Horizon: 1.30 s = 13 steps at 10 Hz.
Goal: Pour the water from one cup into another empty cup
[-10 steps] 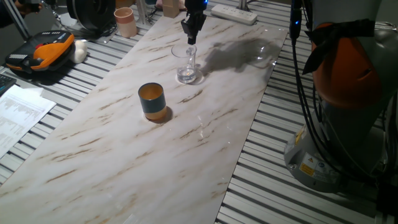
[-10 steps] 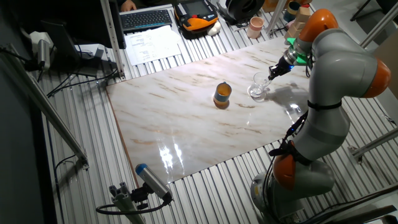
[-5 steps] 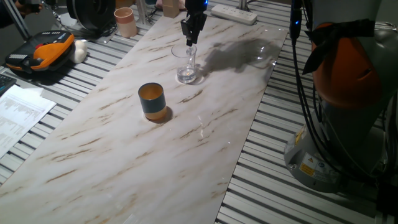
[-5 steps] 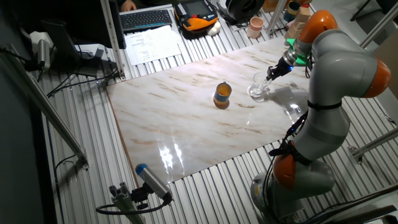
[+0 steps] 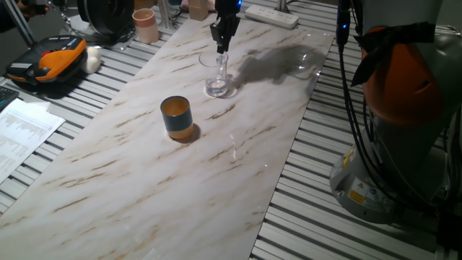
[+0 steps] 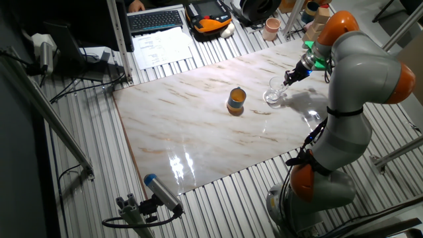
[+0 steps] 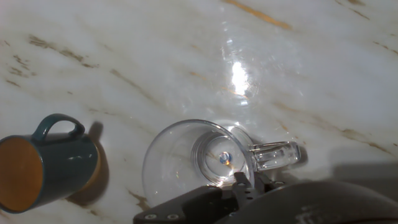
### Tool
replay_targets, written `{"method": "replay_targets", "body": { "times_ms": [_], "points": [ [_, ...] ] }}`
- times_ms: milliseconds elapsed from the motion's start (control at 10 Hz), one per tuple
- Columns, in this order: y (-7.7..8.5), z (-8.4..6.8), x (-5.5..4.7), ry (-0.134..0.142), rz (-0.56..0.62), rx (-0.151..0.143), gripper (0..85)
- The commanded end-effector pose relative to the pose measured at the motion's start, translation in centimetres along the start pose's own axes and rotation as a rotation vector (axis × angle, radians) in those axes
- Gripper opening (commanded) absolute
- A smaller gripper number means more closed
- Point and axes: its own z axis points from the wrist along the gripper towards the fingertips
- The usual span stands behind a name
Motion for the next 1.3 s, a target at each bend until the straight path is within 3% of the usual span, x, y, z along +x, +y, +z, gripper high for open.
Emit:
{"method": "replay_targets", "body": {
  "times_ms": [0, 1200],
  "points": [
    [0.01, 0.01, 0.0, 0.0, 0.0, 0.0, 17.0],
    [0.1, 0.12, 0.01, 0.009, -0.004, -0.006, 17.0]
  ]
}}
